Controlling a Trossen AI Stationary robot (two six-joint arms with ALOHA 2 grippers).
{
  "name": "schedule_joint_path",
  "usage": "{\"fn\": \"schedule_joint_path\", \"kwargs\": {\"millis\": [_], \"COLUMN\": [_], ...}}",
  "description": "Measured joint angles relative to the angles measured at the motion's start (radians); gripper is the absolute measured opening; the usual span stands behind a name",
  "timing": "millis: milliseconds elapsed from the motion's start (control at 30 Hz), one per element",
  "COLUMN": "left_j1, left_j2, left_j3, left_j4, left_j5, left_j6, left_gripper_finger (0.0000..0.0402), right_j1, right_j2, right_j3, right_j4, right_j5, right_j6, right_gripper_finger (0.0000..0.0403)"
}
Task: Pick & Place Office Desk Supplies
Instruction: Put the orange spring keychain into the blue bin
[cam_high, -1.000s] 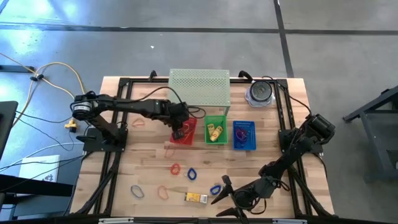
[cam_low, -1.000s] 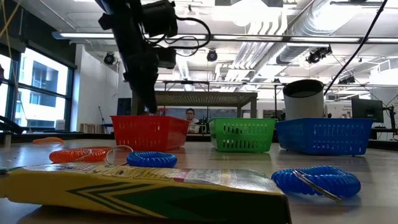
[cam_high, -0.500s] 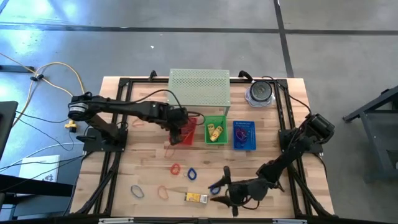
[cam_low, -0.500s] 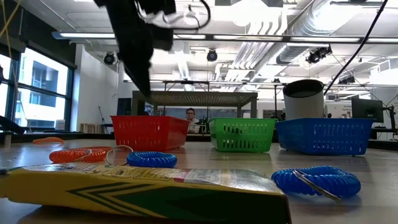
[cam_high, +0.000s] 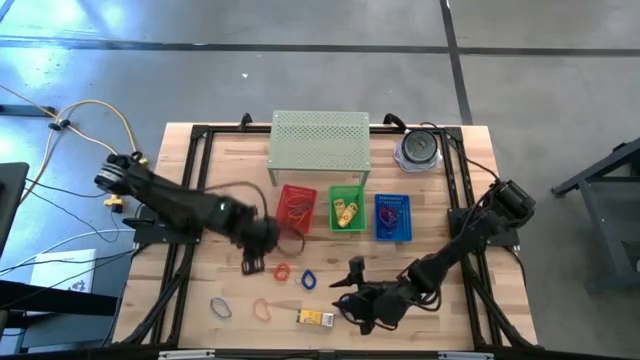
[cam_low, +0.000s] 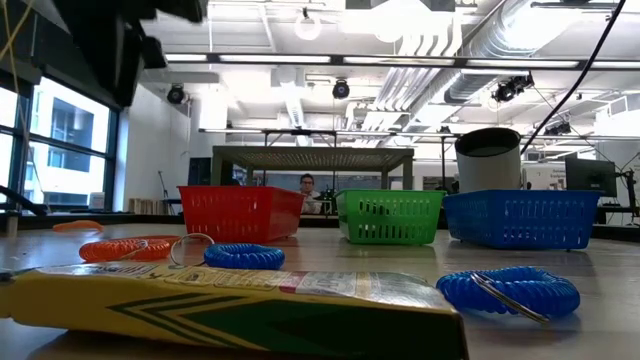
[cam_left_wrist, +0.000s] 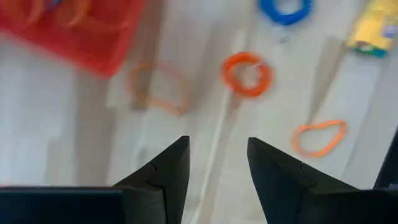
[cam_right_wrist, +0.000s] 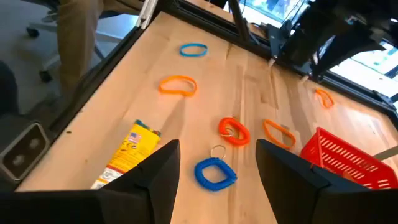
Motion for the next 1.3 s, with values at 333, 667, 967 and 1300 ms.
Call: {"fn": "schedule_joint_path", "kwargs": {"millis": [333,667,967,1300], "left_j1": [-0.303,-0.324,-0.213,-0.187], "left_j2": [0.135,0.339,0.378,0.386], "left_j3": [-0.005,-0.008,-0.008,-0.008], "left_j4": [0.283,0.28,0.301,0.336], "left_j5": [-0.265,-0.241,-0.138,-0.114], "left_j6": [0.183,0.3,0.349,0.382], "left_gripper_finger": [0.0156,0.0156,0.0156,0.0156], "right_j1": [0.01,0.01,0.01,0.01], "right_j2": [0.0,0.0,0.0,0.0], "right_j3": [0.033,0.033,0.033,0.033], "right_j4": [-0.023,-0.023,-0.023,-0.023], "right_j5": [-0.051,-0.072,-0.097,-0.101], "right_j6": [0.017,0.018,0.019,0.02], "right_gripper_finger": [0.0199,0.0199,0.0199,0.0199]}}
